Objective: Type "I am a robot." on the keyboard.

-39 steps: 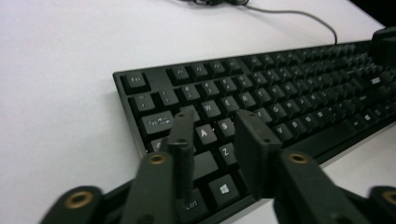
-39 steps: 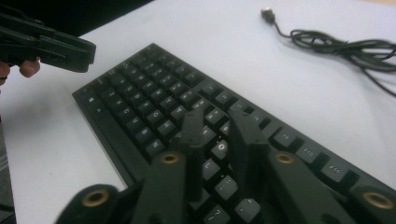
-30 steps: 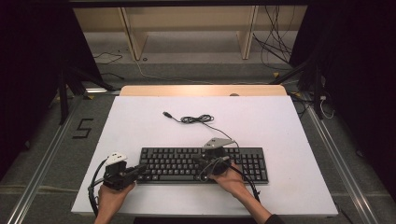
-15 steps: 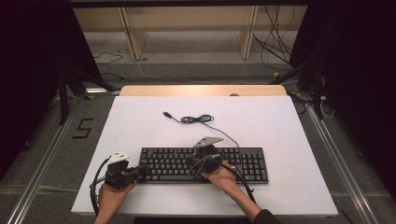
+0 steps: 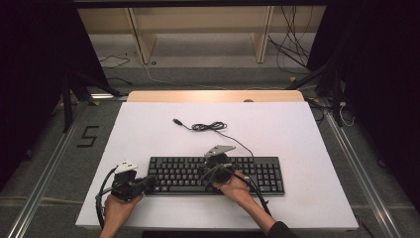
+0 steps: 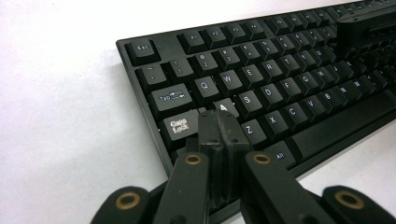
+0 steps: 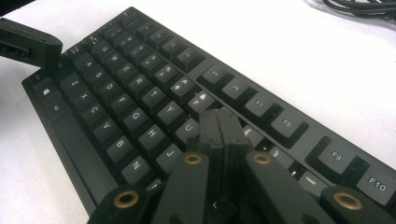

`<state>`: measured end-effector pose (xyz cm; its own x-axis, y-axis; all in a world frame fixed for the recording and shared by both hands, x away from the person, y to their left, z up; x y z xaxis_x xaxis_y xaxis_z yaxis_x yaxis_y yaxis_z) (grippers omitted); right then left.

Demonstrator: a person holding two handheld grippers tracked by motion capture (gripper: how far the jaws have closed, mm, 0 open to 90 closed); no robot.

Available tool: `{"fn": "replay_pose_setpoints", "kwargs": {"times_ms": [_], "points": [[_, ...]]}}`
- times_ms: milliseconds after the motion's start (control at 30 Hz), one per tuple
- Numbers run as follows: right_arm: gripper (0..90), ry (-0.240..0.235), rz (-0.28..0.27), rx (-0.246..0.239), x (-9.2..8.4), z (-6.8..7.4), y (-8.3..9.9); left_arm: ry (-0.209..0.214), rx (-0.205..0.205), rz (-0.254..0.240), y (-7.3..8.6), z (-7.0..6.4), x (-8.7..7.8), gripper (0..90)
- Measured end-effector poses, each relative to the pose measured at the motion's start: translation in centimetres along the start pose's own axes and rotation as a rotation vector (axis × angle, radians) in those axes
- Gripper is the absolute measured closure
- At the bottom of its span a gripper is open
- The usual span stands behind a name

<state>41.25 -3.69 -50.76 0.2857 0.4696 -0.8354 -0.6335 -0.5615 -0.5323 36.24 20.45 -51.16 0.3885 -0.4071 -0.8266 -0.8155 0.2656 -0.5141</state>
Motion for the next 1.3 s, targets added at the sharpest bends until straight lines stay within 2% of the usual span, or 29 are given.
{"fn": "replay_pose_setpoints", "kwargs": {"times_ms": [433,867,1233,1300], "points": [[90.0,0.010,0.016,-0.002,0.45,0.09,0.17,-0.010,-0.001,0.029,0.12,0.04,0.38,89.0],[90.0,0.029,0.014,-0.011,0.69,0.24,0.35,-0.007,0.001,0.033,0.15,0.09,0.50,89.1],[90.0,0.010,0.012,0.009,0.61,0.09,0.33,-0.019,0.011,0.024,0.10,-0.03,0.38,88.9],[84.3,-0.012,0.003,0.015,0.42,0.06,0.25,-0.014,0.014,0.010,0.03,-0.10,0.18,87.9]]}}
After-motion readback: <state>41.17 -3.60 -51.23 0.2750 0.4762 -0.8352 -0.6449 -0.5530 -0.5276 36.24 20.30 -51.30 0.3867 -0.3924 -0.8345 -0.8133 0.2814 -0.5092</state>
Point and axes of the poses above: each handheld gripper's, and its own axes: x roughly forward along the jaws, y roughly out of its underside, z roughly to its left, the point moved 5 cm from there along x, roughly forward along the jaws, and after that the axes turned 15 degrees about z, right-handed, at the moved point
